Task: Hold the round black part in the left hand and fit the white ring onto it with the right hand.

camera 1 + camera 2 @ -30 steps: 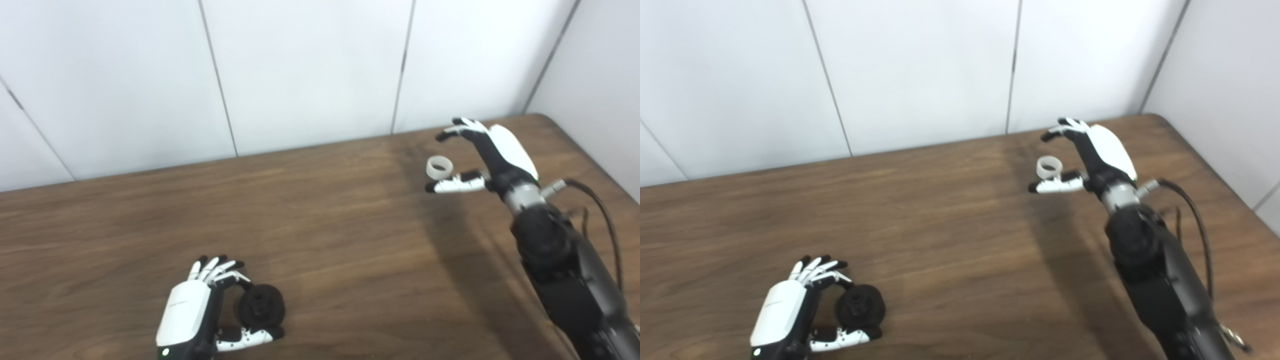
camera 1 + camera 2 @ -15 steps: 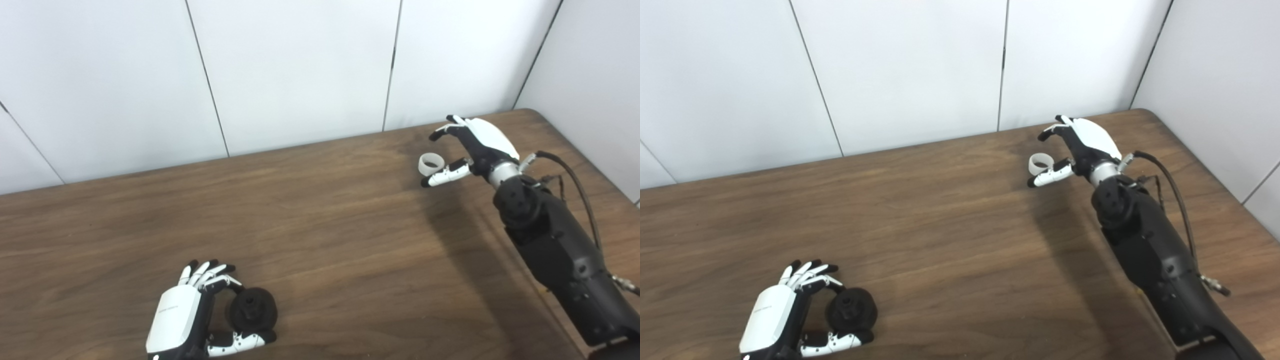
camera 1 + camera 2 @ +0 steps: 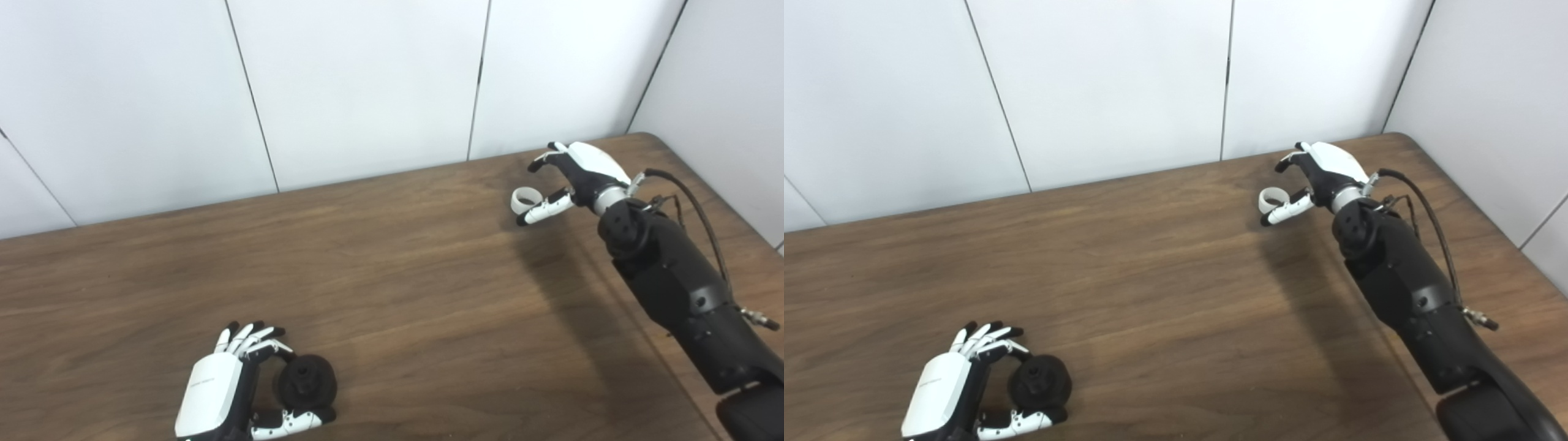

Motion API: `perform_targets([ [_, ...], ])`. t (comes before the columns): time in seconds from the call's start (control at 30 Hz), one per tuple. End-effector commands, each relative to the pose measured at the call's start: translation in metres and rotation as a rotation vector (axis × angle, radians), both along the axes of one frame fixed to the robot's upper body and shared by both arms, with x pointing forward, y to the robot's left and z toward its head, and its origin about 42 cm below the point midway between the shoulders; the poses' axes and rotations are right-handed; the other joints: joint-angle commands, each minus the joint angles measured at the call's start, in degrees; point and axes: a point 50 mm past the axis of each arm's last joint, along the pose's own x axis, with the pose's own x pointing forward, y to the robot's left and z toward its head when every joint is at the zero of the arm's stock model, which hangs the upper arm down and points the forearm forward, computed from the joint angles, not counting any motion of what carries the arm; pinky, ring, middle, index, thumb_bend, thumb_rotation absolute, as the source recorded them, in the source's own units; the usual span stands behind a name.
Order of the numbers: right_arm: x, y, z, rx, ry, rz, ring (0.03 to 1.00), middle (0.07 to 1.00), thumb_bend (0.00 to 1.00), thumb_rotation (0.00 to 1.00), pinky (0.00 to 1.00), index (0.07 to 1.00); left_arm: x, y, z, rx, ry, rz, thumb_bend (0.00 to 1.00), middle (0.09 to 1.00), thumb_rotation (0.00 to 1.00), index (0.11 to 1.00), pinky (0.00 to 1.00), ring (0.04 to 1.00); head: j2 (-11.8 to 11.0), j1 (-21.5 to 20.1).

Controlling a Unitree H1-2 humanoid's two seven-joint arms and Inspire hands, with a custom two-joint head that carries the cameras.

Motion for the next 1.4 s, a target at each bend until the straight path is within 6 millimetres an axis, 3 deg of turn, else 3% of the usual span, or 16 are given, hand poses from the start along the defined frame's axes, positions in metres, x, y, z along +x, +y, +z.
perform_targets([
  [0.0, 0.013, -0.005, 0.036, -0.036, -0.077, -0.005, 1.0, 0.986, 0.84, 0.3, 1.0, 0.76, -0.003, 0.007, 0.002, 0.029, 0.005, 0.012, 0.52, 0.813, 0.05, 0.484, 1.0, 0.911, 0.1, 0.0],
  [0.57, 0.026, -0.003, 0.03, -0.04, -0.044, -0.018, 1.0, 0.965, 0.83, 0.31, 1.0, 0.719, -0.002, 0.007, 0.004, 0.02, 0.013, 0.01, 0.52, 0.817, 0.05, 0.484, 1.0, 0.917, 0.1, -0.1],
  [1.37, 0.026, 0.005, 0.02, -0.026, -0.021, -0.016, 1.0, 0.945, 0.8, 0.31, 1.0, 0.645, 0.0, 0.003, 0.004, 0.024, 0.012, 0.009, 0.52, 0.818, 0.05, 0.484, 1.0, 0.918, -0.1, 0.1],
])
